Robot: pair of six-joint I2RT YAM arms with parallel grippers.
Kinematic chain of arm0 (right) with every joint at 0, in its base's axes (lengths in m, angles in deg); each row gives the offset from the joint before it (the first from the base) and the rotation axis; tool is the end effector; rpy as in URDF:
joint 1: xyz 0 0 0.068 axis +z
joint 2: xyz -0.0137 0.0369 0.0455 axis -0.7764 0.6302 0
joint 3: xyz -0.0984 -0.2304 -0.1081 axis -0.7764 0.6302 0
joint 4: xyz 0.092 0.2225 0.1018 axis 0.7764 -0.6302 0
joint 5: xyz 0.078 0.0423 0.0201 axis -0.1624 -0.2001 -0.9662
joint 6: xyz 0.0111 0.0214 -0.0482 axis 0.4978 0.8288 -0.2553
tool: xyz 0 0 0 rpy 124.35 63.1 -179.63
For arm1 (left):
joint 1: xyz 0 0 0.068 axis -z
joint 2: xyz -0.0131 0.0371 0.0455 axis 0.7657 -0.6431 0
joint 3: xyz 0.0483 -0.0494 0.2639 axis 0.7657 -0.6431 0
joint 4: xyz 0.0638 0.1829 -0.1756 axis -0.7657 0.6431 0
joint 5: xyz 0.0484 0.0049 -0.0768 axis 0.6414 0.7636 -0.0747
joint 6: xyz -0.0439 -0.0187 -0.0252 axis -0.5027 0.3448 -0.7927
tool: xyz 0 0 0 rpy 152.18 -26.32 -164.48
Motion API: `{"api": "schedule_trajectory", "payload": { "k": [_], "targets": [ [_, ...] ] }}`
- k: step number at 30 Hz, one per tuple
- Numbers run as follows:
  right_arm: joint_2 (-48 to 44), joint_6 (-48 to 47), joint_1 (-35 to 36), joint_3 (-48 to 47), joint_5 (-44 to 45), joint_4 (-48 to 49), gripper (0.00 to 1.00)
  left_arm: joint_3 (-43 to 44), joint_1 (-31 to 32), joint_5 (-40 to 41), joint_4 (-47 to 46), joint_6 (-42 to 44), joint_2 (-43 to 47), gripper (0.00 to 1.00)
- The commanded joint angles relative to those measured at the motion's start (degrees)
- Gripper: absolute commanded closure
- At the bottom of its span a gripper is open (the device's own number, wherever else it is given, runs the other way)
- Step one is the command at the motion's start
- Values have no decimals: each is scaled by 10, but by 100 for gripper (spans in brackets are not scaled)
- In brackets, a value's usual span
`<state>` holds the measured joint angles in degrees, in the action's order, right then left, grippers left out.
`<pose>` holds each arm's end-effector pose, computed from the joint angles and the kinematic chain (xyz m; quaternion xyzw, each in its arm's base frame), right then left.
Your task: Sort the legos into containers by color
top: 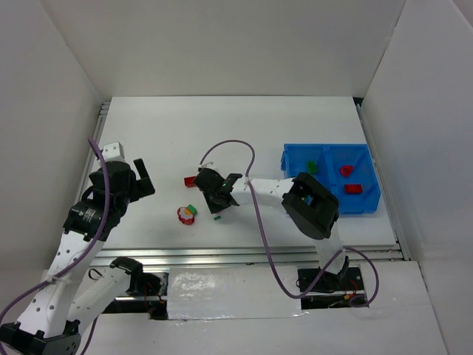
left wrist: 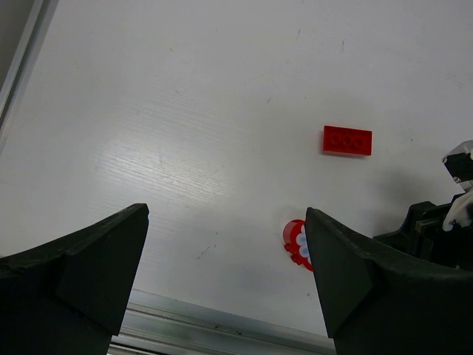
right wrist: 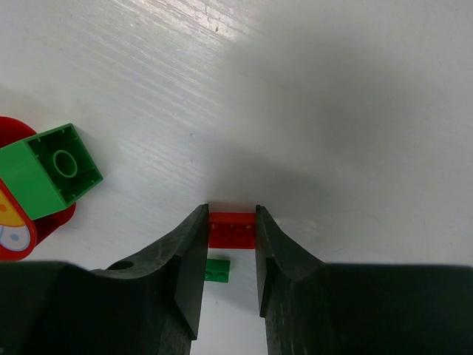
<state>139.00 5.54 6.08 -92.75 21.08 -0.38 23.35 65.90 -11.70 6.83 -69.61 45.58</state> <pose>0.2332 0.3443 0.1613 -0.2285 0.9358 0.0782 0.2568 0.1441 -0.0251 0.3427 -0.2109 0.8340 -0.0049 0.5098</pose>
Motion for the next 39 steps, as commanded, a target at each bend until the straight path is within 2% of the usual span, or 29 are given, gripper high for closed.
{"api": "schedule_trajectory", "payload": {
  "k": [1, 7, 9, 12, 16, 17, 18, 19, 20, 23, 24, 26, 28, 30, 31, 33, 34, 35, 38, 39],
  "targets": [
    [-2, 5, 3, -2, 18, -6, 70, 4, -3, -2, -18, 11, 5, 1],
    [-35, 12, -8, -13, 44, -14, 73, 3, -3, -3, -18, 12, 5, 0],
    [-81, 13, -20, -7, 61, -21, 73, 4, -3, -3, -18, 12, 4, 0],
    [-144, 18, -74, 25, 70, -30, 72, 4, -3, -4, -18, 12, 4, 1],
    [-298, 25, -216, 96, 38, -23, 70, 3, -3, -7, -19, 13, 7, 1],
    [-323, 27, -287, 122, 23, -20, 69, 2, -4, -6, -21, 14, 8, 0],
    [-365, 29, -326, 131, 11, -14, 69, 2, -3, -9, -21, 15, 8, 0],
    [-381, 40, -365, 138, 2, -14, 69, 2, -3, -10, -21, 14, 7, 0],
    [-394, 46, -438, 149, 1, -12, 70, 3, -3, -9, -21, 15, 6, 0],
    [-414, 83, -549, 163, 11, -10, 70, 2, -3, -10, -20, 16, 6, 0],
    [-412, 96, -615, 166, 17, -10, 70, 3, -3, -10, -20, 15, 7, 1],
    [-411, 132, -684, 183, 13, 6, 72, 1, -3, -11, -22, 16, 8, 0],
    [-410, 141, -709, 196, 5, 28, 72, 1, -3, -13, -23, 16, 7, 0],
    [-393, 147, -722, 193, 35, 18, 70, 2, -3, -16, -21, 18, 2, 1],
    [-388, 152, -723, 186, 49, 8, 68, 1, -3, -18, -22, 18, 2, 0],
    [-384, 159, -724, 191, 57, 8, 55, 1, -3, -19, -24, 19, 2, 0],
    [-386, 160, -724, 198, 54, 13, 44, 1, -3, -21, -24, 19, 0, 0],
    [-392, 163, -724, 201, 46, 22, 25, 1, -3, -21, -24, 19, -2, 0],
    [-399, 162, -723, 193, 36, 19, 13, 2, -3, -25, -24, 21, -4, 1],
    [-402, 156, -722, 189, 20, 16, 12, 1, -3, -25, -25, 22, -3, 1]
  ]
}}
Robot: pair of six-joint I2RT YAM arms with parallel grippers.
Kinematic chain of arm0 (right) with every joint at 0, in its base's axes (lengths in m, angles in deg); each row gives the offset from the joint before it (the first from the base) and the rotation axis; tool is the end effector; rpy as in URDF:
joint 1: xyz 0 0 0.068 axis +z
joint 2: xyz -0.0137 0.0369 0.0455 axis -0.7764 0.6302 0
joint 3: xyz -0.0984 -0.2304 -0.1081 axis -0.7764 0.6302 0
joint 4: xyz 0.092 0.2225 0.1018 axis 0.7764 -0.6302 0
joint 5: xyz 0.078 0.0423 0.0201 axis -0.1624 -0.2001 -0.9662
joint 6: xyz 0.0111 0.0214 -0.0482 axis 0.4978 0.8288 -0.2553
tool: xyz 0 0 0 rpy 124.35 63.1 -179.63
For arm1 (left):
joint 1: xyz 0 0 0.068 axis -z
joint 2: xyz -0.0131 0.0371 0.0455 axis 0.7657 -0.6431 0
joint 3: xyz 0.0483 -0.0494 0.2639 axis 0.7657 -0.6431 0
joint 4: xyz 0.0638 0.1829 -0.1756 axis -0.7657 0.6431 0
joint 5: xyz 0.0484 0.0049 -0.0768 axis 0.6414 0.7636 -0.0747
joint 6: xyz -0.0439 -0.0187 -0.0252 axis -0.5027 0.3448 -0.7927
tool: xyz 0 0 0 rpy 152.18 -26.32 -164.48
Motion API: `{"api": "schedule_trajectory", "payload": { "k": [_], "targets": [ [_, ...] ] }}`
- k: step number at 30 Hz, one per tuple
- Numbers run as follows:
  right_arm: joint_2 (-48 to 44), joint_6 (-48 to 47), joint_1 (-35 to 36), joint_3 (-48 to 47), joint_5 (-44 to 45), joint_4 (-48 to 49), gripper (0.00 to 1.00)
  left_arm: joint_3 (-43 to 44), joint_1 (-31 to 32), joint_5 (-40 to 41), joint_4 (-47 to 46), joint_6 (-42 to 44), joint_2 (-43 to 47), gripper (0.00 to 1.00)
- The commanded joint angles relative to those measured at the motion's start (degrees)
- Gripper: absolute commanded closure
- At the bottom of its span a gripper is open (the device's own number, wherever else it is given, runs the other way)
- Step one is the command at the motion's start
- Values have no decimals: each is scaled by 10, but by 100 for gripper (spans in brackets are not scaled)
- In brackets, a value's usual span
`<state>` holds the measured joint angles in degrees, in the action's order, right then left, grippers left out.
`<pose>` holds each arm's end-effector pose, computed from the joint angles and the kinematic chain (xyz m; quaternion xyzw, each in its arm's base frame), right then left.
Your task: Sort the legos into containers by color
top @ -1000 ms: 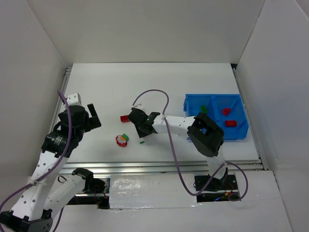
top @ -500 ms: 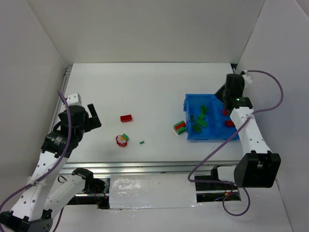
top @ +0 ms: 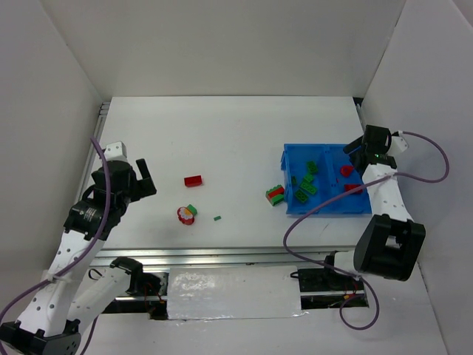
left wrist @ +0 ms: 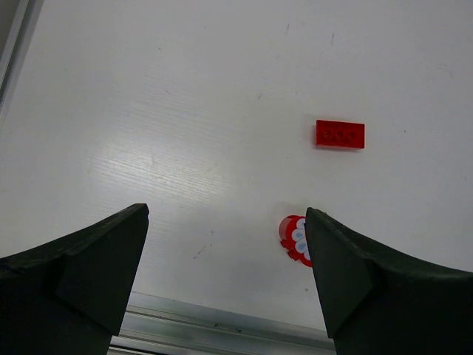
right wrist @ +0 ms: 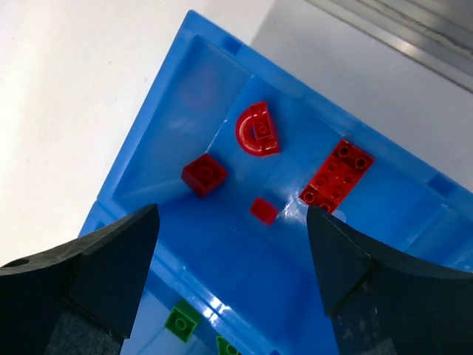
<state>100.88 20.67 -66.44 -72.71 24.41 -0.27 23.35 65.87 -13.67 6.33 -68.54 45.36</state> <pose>0.2762 -0.0872 0.2771 0.4827 0.7721 -0.0418 0.4113 0.1456 -0.0266 0.3427 -0.1959 0.8388 -0.0153 0.5078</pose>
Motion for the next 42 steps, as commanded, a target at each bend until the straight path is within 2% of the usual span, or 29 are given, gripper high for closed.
{"api": "schedule_trajectory", "payload": {
  "k": [1, 4, 6, 7, 8, 10, 11, 14, 15, 18, 19, 21, 24, 33, 40, 42],
  "targets": [
    [-24, -2, 11, -19, -24, 14, 12, 1, -3, -6, -20, 10, -2, 0],
    [-52, -26, 55, -28, -44, 11, 11, 2, -3, -1, -18, 9, -2, 0],
    [-88, -62, 151, -20, -54, 42, 13, 4, -3, 14, -13, 4, -3, 0],
    [-97, -74, 211, -17, -30, 44, 13, 7, -3, 22, -8, -2, -4, 1],
    [-112, -95, 314, -12, -25, 65, 13, 8, -3, 28, -5, -4, -5, 0],
    [-111, -109, 404, -11, 19, 51, 13, 9, -4, 44, -1, -13, -7, 1],
    [-97, -109, 478, -12, 24, 43, 13, 10, -4, 50, 5, -15, -6, 0],
    [-45, -128, 573, -16, 10, 28, 14, 10, -5, 57, 5, -19, -3, 0],
    [-26, -139, 630, -19, 1, 30, 15, 8, -5, 51, 3, -16, -2, 1],
    [73, -135, 708, -55, 21, 7, 15, 8, -6, 44, -1, -13, -2, 0],
    [130, -122, 720, -71, 32, -23, 16, 8, -6, 42, -2, -12, -2, 1],
    [177, -102, 754, -97, 57, -37, 20, 8, -6, 42, 1, -13, -3, 0],
    [245, -89, 778, -115, 42, -34, 22, 7, -7, 41, -1, -12, 3, 1],
    [290, -104, 791, -121, -2, 6, 25, 7, -7, 30, -4, -6, -2, 0],
    [317, -113, 791, -144, 4, 13, 26, 5, -7, 24, -9, -4, 3, 0],
    [331, -113, 791, -159, 8, 8, 29, 5, -7, 22, -8, -3, 0, 0]
  ]
}}
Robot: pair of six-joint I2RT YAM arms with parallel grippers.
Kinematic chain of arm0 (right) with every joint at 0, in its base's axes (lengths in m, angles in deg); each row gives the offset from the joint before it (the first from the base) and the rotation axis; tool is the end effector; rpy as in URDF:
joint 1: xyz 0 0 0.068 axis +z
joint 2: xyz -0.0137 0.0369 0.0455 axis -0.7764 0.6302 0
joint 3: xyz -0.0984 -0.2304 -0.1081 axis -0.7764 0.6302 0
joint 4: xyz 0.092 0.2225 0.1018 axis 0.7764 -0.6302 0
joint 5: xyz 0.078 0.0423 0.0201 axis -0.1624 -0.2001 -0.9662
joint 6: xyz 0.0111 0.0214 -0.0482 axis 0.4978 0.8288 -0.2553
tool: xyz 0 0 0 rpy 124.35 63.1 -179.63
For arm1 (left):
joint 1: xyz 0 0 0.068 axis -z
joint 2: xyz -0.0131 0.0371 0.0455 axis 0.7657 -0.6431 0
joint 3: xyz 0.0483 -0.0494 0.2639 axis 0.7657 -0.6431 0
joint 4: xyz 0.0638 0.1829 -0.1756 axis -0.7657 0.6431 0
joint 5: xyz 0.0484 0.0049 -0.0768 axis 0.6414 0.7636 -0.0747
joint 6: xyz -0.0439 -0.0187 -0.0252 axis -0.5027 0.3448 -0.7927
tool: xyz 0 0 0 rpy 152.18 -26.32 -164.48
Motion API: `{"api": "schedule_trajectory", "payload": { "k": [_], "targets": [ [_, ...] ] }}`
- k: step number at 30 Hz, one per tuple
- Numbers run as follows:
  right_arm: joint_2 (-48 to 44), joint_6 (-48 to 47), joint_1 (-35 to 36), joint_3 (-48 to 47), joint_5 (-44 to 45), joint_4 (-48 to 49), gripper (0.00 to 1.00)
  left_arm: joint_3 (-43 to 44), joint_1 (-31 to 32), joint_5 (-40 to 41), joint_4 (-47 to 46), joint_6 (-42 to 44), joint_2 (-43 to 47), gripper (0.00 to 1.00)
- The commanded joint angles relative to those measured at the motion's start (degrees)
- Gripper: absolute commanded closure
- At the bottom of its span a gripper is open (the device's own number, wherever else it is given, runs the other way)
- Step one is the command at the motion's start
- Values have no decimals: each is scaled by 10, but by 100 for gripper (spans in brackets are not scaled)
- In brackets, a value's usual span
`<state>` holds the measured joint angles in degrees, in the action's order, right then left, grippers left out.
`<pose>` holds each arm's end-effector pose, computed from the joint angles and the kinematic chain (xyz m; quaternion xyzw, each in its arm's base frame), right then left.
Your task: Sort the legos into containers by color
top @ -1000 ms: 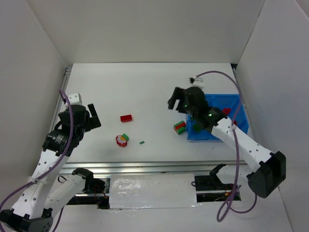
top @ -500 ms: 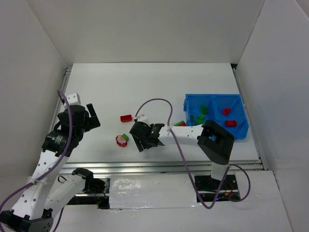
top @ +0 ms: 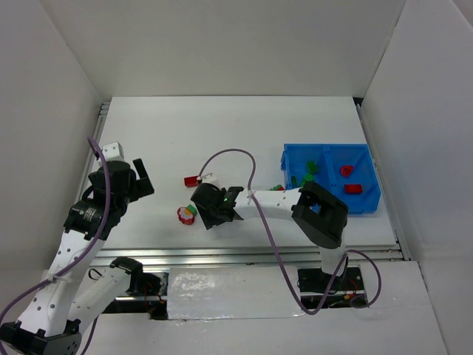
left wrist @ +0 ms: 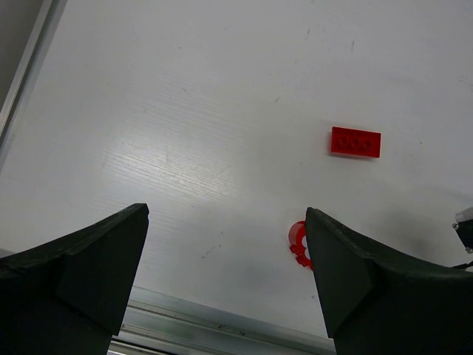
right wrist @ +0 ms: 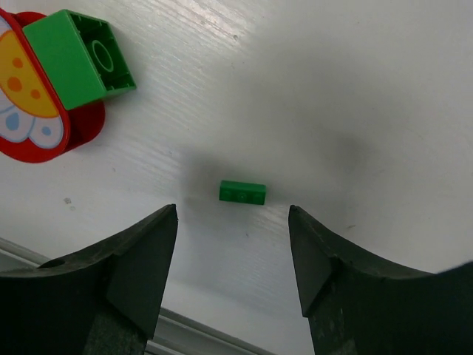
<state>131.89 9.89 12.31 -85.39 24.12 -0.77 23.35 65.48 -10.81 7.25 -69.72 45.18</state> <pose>0.1816 0.3380 0.1720 -0.2378 0.9316 0.0795 0.2631 0.1454 -0.0238 0.3413 -0.2172 0.8345 0.0060 0.5063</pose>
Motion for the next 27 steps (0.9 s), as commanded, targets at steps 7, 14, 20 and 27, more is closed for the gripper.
{"api": "schedule_trajectory", "payload": {
  "k": [7, 14, 20, 27],
  "targets": [
    [46, 1, 3, -43, 21, 11, 43, 4, -3, -12, -21, 12, 5, 0],
    [54, 5, 0, -38, 18, 15, 71, 3, -3, -17, -22, 13, 5, 1],
    [-4, 14, 0, -13, 31, 33, 76, 3, -3, -20, -23, 15, 5, 0],
    [-197, 16, -100, 24, 101, -24, 76, 3, -3, -22, -24, 16, 3, 0]
  ]
}}
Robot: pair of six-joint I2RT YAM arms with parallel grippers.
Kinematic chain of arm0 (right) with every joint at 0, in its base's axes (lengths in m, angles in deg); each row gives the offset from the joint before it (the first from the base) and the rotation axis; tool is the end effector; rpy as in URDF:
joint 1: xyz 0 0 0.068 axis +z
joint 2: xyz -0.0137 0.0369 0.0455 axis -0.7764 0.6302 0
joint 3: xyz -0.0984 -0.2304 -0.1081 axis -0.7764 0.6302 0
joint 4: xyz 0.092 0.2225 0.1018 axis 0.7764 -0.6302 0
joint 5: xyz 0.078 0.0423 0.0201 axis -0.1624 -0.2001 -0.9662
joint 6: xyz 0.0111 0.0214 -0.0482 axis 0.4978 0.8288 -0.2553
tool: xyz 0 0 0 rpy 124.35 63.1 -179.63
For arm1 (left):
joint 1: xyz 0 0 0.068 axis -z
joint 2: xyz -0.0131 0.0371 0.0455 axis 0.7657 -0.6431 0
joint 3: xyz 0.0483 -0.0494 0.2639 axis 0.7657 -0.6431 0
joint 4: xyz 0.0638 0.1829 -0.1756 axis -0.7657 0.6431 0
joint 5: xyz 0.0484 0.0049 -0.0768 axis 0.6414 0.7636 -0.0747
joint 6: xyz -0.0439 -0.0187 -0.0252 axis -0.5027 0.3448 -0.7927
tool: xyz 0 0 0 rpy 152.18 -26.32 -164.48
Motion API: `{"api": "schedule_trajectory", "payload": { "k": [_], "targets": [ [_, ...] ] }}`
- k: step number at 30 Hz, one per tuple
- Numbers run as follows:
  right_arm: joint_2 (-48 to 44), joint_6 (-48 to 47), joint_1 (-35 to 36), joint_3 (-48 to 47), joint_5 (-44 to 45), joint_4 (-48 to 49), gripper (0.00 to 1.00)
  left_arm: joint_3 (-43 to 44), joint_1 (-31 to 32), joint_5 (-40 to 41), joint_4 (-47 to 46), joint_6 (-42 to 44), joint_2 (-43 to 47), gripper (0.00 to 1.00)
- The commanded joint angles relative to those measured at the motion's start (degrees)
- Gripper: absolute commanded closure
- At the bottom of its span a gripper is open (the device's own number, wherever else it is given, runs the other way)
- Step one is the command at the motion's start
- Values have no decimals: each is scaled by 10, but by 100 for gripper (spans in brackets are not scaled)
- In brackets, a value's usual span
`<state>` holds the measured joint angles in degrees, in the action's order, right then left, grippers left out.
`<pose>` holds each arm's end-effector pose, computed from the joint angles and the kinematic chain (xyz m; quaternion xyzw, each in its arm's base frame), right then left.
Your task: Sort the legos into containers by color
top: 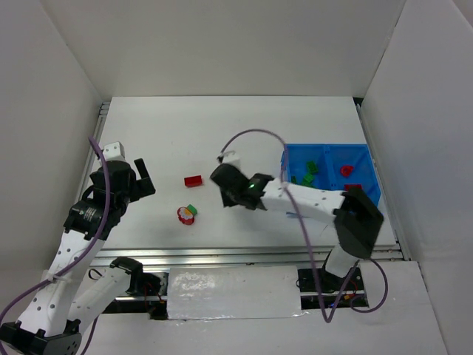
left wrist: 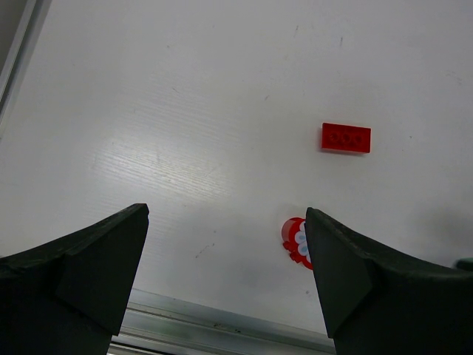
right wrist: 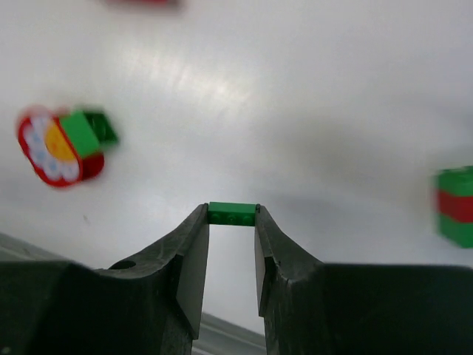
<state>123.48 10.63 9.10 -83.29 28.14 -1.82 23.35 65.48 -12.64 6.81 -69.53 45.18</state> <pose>0.1922 0.3086 0.2129 -0.1856 0.9265 0.0820 0.3168 0.1459 -0.0251 0.3417 -0.2093 0.8370 -0.0081 0.5055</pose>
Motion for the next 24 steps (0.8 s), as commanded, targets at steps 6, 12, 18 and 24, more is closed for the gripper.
{"api": "schedule_trajectory", "payload": {
  "k": [6, 12, 18, 24],
  "targets": [
    [-220, 13, -318, 40, 56, -36, 73, 2, -3, -5, -22, 15, 7, 1],
    [-179, 13, -445, 9, 60, -61, 65, 2, -4, -10, -22, 17, 2, 0],
    [-131, 15, -475, -17, 58, -76, 34, 1, -4, -13, -24, 19, 2, 0],
    [-184, 15, -444, -9, 22, -63, 3, 3, -4, -16, -25, 19, -5, 1]
  ]
}}
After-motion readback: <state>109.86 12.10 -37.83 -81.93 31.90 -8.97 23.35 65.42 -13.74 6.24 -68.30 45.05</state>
